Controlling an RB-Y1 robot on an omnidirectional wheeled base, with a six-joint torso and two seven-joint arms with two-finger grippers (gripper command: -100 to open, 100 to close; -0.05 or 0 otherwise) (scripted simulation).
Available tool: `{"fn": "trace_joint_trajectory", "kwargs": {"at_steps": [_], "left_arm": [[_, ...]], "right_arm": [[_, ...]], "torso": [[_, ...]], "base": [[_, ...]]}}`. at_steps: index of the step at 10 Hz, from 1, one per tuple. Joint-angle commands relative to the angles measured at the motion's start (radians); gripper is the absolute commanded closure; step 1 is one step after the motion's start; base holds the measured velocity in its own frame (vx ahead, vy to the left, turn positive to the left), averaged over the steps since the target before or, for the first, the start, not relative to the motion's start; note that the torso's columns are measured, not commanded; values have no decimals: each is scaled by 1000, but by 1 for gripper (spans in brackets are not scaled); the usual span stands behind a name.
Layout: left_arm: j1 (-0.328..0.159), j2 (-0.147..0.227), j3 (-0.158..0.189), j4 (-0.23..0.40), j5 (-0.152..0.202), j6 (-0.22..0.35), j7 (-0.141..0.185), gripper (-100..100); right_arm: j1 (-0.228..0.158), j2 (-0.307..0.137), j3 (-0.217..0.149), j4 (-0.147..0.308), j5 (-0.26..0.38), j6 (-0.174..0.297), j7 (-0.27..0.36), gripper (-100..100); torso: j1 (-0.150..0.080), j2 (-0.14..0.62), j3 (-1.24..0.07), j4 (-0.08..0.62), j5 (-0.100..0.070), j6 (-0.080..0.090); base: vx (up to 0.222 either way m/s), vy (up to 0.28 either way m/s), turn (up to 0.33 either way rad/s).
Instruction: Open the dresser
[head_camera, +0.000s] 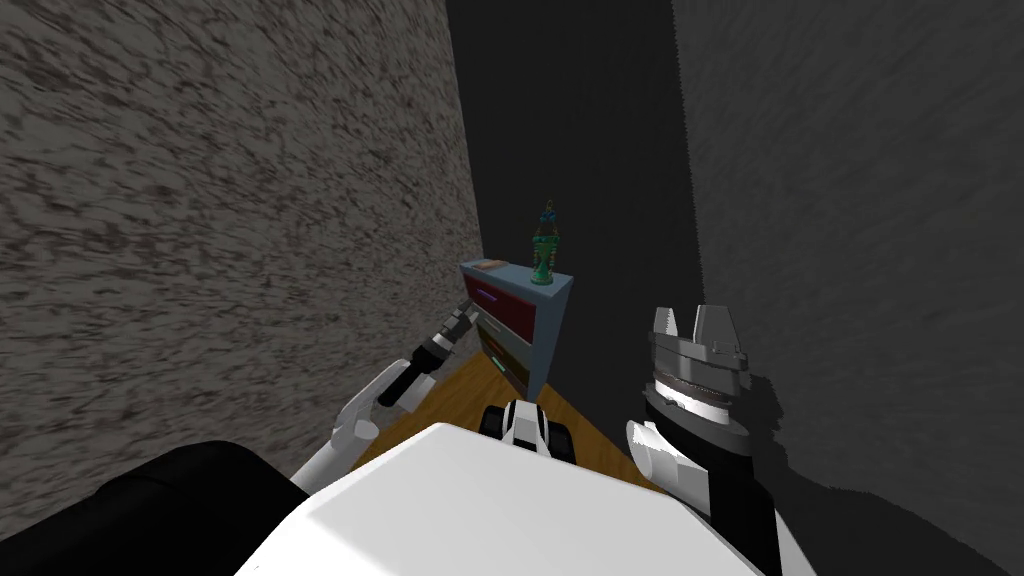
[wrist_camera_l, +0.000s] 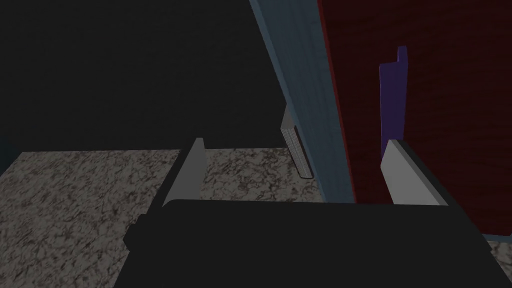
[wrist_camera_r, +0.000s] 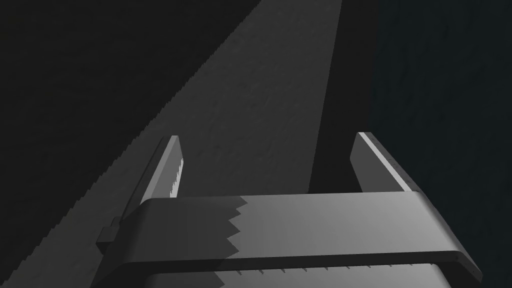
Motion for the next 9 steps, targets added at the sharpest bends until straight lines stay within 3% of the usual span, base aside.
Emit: {"fn": "trace_joint_trajectory", "kwargs": {"at_steps": [1,9], "left_arm": [[3,72,-5,-5,-10,64,32,-100],[-4,301,-13,-7,-36,258,130,-100]], "right_arm": [[0,0,0,0,0,0,0,0],[0,0,0,0,0,0,0,0]], "torso": [[0,0,0,0,0,0],[0,1,0,0,0,0]], "base": [[34,33,-191],[33,38,-181]]}}
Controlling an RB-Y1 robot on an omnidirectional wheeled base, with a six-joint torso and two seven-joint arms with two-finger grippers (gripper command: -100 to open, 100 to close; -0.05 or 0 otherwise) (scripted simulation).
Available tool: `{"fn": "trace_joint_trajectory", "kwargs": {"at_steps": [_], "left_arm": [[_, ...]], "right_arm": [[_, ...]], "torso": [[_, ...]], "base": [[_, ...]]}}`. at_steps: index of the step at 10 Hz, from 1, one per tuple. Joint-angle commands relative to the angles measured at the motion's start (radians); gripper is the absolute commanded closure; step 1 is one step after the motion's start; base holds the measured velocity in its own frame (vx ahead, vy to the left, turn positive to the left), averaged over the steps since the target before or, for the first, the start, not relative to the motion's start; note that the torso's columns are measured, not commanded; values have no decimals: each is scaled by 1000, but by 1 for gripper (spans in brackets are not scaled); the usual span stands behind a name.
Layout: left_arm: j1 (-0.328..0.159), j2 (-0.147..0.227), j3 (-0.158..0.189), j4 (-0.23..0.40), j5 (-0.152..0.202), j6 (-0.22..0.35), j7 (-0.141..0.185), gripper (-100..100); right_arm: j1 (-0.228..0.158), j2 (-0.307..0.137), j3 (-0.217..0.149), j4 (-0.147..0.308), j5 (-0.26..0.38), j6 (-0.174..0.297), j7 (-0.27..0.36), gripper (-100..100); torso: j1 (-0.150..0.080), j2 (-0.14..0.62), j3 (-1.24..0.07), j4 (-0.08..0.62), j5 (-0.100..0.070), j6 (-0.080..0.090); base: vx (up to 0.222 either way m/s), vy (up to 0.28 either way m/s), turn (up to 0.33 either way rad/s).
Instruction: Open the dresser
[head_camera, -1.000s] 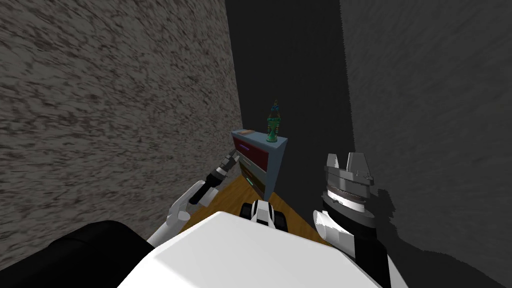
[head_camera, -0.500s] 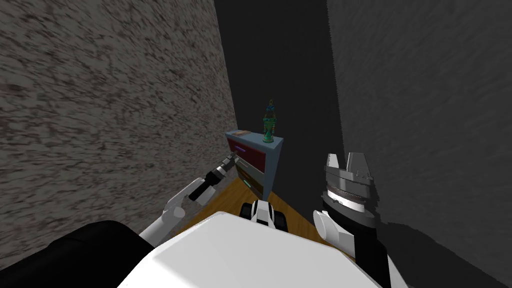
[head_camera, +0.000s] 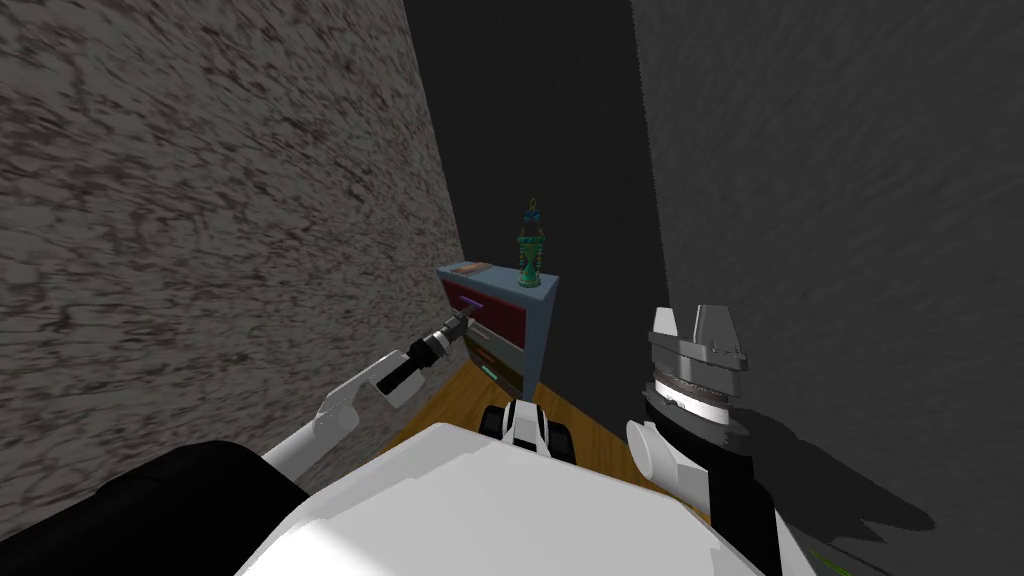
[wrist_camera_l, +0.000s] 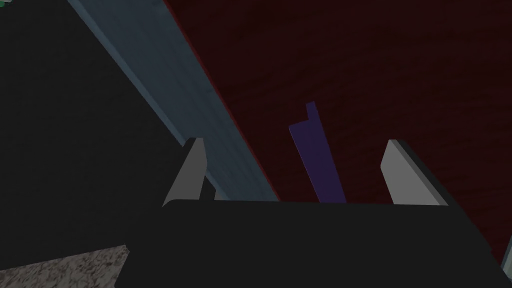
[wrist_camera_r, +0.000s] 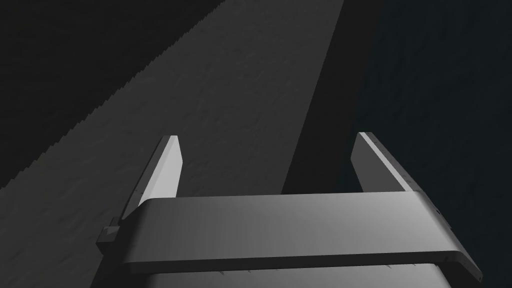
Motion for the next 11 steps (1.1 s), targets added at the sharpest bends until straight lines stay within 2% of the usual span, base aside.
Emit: {"fn": "trace_joint_trajectory", "kwargs": {"at_steps": [1,4,6,7,11], "left_arm": [[-8,61,-6,0,-7,62,28,-100],[-10,110,-8,1,-14,109,51,-100],[-11,99,-9,1,-14,101,46,-100],[-11,99,-9,1,-13,101,46,100],[9,114,-11,-37,-18,100,54,100]], "right_arm": [[0,0,0,0,0,0,0,0],[0,0,0,0,0,0,0,0],[0,0,0,0,0,0,0,0],[0,0,0,0,0,0,0,0],[0,0,0,0,0,0,0,0]], "torso": [[0,0,0,0,0,0],[0,0,0,0,0,0],[0,0,0,0,0,0],[-1,0,0,0,0,0],[3,4,3,1,1,0]], "base": [[23,37,-137],[15,27,-115],[3,6,-12],[0,0,0],[-156,64,69]]}}
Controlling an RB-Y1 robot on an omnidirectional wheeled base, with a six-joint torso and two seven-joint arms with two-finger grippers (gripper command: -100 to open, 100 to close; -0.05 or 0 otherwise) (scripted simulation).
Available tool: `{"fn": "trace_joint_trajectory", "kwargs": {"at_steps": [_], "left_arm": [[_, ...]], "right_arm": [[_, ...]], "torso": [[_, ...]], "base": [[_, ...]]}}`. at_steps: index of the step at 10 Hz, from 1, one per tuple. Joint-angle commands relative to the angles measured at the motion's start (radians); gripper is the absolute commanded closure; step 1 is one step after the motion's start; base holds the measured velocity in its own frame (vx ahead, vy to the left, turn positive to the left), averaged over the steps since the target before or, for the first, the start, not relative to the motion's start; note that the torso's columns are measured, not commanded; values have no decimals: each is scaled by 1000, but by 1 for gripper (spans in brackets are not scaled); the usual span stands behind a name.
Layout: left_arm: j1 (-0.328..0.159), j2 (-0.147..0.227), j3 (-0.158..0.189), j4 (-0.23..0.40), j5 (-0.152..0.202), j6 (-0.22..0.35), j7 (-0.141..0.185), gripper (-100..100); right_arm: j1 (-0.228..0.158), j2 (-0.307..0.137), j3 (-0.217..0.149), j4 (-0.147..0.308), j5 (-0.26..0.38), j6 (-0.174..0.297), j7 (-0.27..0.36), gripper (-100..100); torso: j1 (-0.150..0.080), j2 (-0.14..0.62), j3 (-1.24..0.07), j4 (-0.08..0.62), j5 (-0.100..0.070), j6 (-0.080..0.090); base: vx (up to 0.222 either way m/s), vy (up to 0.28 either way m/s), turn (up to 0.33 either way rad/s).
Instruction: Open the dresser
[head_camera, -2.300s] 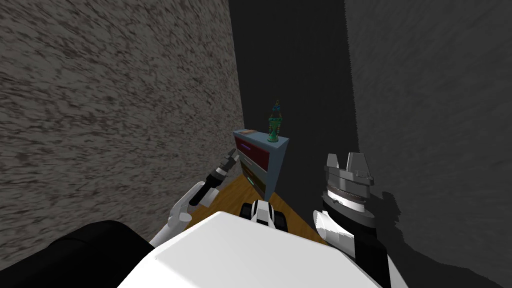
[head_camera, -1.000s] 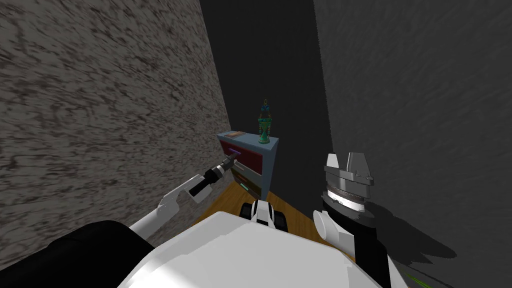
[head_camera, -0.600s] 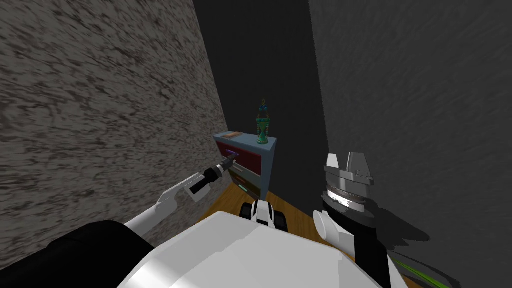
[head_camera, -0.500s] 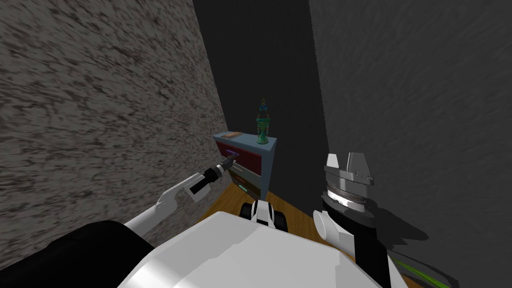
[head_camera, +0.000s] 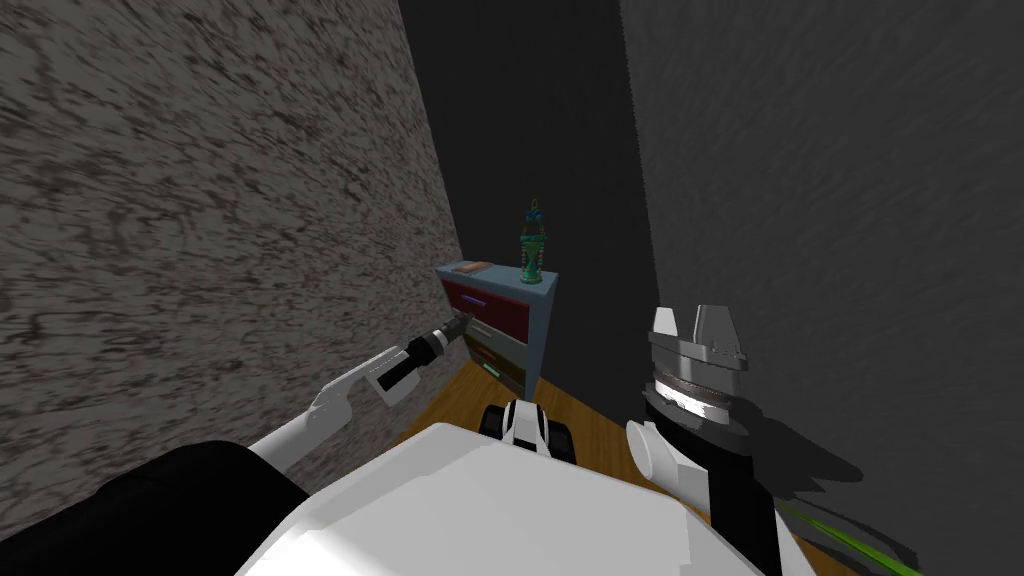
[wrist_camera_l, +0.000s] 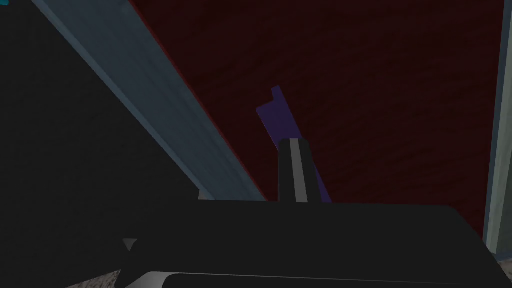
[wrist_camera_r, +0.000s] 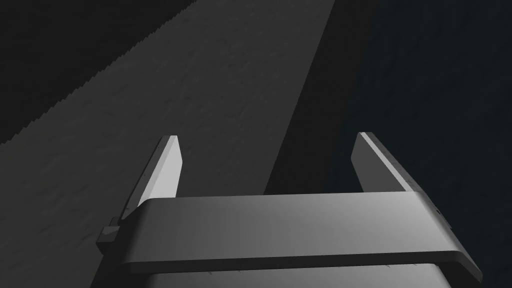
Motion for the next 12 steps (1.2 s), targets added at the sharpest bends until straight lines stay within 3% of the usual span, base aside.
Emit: {"fn": "trace_joint_trajectory", "kwargs": {"at_steps": [1,2,6,8,9,12], "left_arm": [[3,2,-2,-6,-2,-1,1,100],[7,21,5,-25,4,18,12,-100],[14,53,20,-56,14,53,33,-100],[12,48,17,-51,12,47,29,-100],[12,48,17,-50,12,47,29,100],[27,61,15,-79,9,48,35,100]], "right_arm": [[0,0,0,0,0,0,0,0],[0,0,0,0,0,0,0,0],[1,0,0,0,0,0,0,0],[1,0,0,0,0,0,0,0],[0,0,0,0,0,0,0,0],[0,0,0,0,0,0,0,0]], "torso": [[-2,-3,-2,-1,0,0],[-6,-9,-6,-3,-2,1],[-1,-7,-5,-2,0,0],[-3,2,1,0,-1,0],[-4,4,3,1,-1,0],[0,2,1,1,0,0]], "base": [[-84,39,10],[67,-28,-14],[179,4,-7],[61,2,-1],[13,1,-1],[-147,63,70]]}}
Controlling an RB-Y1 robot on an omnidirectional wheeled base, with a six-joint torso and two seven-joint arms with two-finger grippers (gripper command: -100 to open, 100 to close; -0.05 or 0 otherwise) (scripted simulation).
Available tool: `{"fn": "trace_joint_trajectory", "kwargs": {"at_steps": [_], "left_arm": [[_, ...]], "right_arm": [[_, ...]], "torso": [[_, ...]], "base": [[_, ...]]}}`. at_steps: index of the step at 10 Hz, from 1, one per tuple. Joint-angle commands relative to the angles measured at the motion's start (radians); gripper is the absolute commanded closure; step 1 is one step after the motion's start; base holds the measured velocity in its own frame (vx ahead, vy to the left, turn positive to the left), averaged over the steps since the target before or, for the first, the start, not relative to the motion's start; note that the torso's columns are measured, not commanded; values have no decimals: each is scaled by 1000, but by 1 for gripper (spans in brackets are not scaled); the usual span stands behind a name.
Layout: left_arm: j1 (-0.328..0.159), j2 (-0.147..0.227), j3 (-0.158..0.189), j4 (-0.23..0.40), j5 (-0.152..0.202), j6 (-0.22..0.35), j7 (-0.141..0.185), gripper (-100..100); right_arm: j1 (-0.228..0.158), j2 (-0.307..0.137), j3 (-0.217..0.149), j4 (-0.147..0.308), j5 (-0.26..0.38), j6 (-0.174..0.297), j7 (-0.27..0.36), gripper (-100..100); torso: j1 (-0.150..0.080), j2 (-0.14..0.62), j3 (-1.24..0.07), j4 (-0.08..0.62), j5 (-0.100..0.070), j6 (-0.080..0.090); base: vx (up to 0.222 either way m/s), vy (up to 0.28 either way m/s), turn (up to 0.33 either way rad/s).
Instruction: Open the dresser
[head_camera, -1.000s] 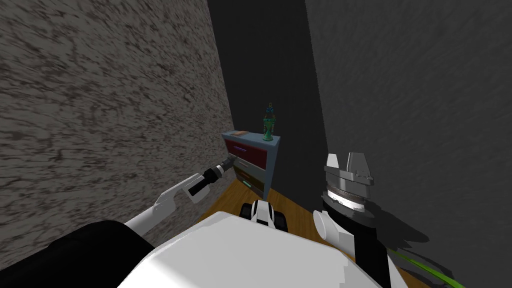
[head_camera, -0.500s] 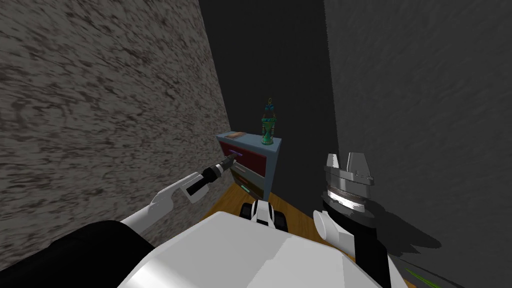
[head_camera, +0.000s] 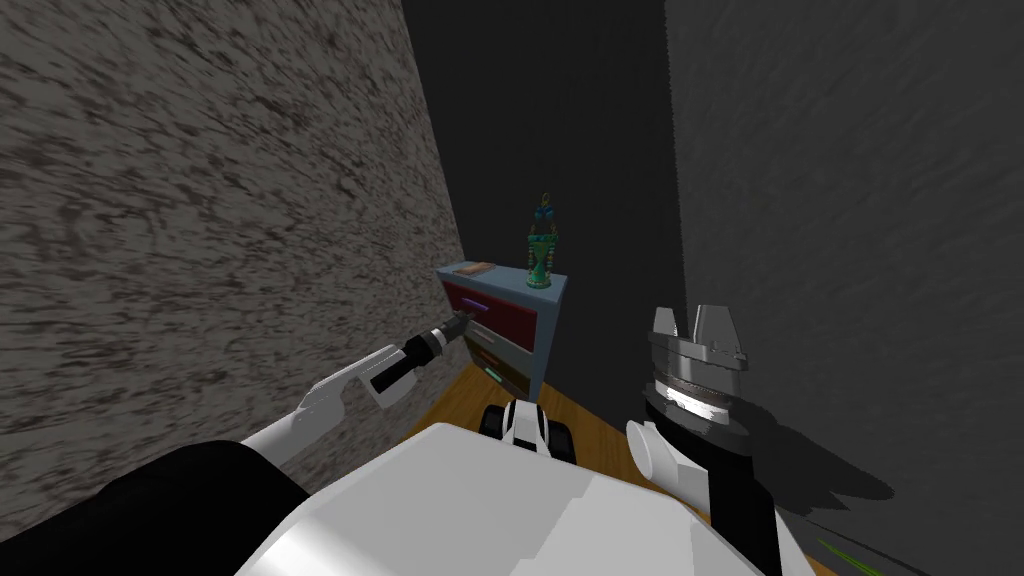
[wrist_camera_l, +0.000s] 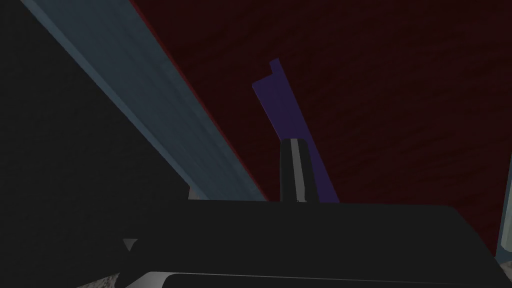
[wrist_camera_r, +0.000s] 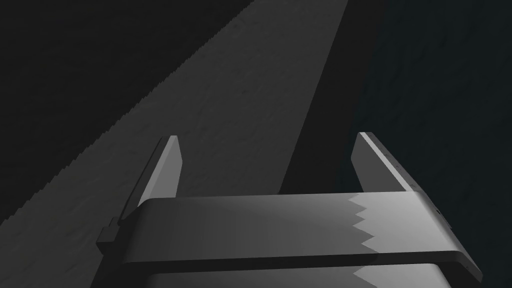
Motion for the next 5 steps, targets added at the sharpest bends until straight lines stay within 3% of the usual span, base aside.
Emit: {"fn": "trace_joint_trajectory", "kwargs": {"at_steps": [1,2,3,5], "left_arm": [[11,10,-3,-21,-3,-1,5,100],[8,8,-3,-17,-2,2,3,100],[3,7,-2,-11,0,7,3,-100],[-2,6,-1,-6,2,10,3,-100]], "right_arm": [[0,0,0,0,0,0,0,0],[0,0,0,0,0,0,0,0],[0,0,0,0,0,0,0,0],[1,0,0,0,0,0,0,0]], "torso": [[-1,-4,-2,-1,0,0],[-2,-6,-4,-2,0,0],[-6,-12,-8,-4,-2,1],[-8,-19,-12,-6,-3,0]], "base": [[-179,97,83],[-84,48,14],[76,-43,-72],[149,-52,-37]]}}
